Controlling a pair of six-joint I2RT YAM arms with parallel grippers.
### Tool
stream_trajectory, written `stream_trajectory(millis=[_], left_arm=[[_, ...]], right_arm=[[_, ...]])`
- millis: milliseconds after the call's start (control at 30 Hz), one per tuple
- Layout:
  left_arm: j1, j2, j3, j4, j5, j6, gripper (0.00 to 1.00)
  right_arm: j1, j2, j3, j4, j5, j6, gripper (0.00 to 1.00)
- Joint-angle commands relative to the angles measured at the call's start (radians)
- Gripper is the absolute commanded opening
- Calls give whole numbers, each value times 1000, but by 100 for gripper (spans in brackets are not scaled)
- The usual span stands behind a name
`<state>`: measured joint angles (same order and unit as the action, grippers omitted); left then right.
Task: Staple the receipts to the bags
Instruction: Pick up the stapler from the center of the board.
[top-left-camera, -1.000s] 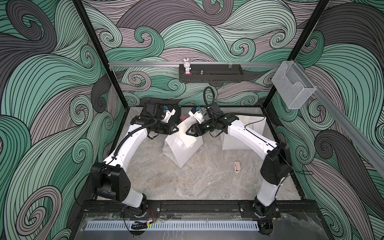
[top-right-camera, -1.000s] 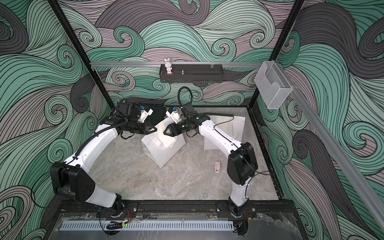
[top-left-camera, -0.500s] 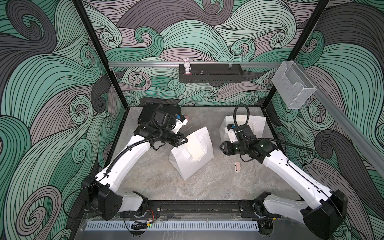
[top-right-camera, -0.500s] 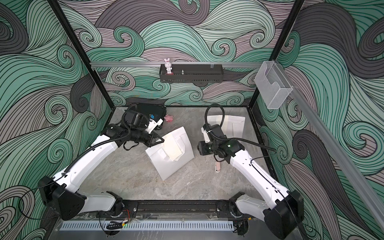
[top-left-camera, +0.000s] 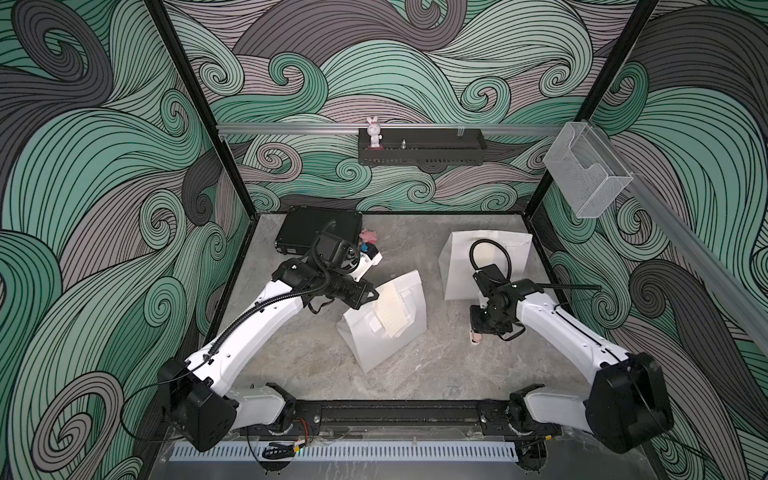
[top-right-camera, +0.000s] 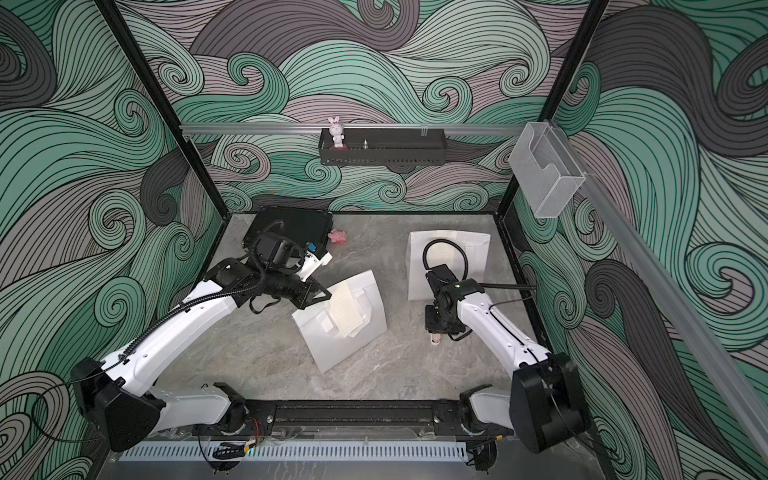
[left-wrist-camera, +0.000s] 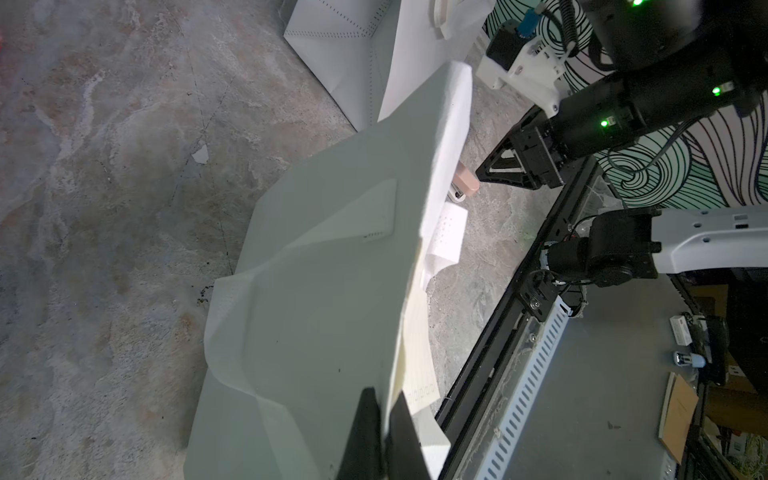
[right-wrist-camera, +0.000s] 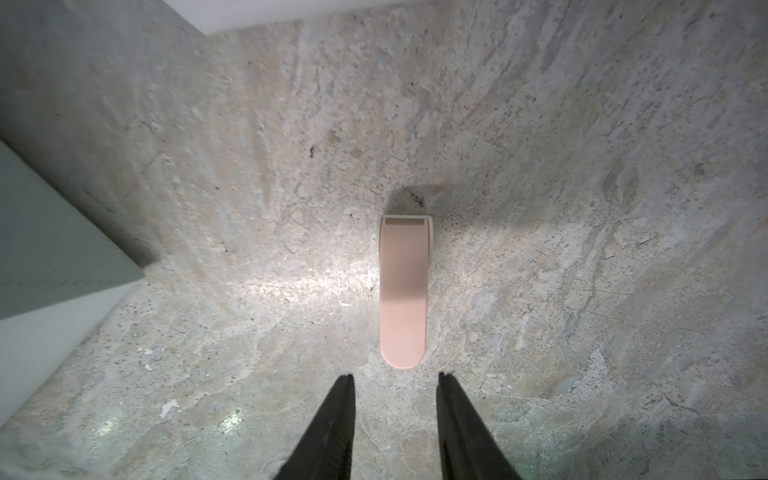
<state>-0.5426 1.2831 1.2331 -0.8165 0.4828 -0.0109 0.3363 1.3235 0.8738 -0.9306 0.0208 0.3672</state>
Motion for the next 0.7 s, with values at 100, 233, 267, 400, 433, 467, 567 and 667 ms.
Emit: stream_trajectory(millis=[100,233,267,400,433,467,567,667], left_arm=[[-15,-17,-9,-14,-2,15,0],[-19,-15,-9,-13,0,17,0],[-19,-15,-10,-11,0,18,0],[-19,-9,-14,-7,3,19,0],[-19,-9,-14,-7,5,19,0],[-19,-7,-14,-7,4,19,0],[-20,-6,-11,-7,4,20,0],[-20,-5,-11,-9,4,21,0]], right_arm=[[-12,94,42,-16,12,-28,42],[-23,144,50,-7,0,-33,42],[-23,152,50,-2,-5,-34,42],[-28,198,60,8,-13,-40,42],[-28,208,62,11,-21,-39,40],[-28,215,65,14,-24,-41,40],[-29,232,65,14,-29,-44,35],[-30,222,63,16,-30,-44,30]])
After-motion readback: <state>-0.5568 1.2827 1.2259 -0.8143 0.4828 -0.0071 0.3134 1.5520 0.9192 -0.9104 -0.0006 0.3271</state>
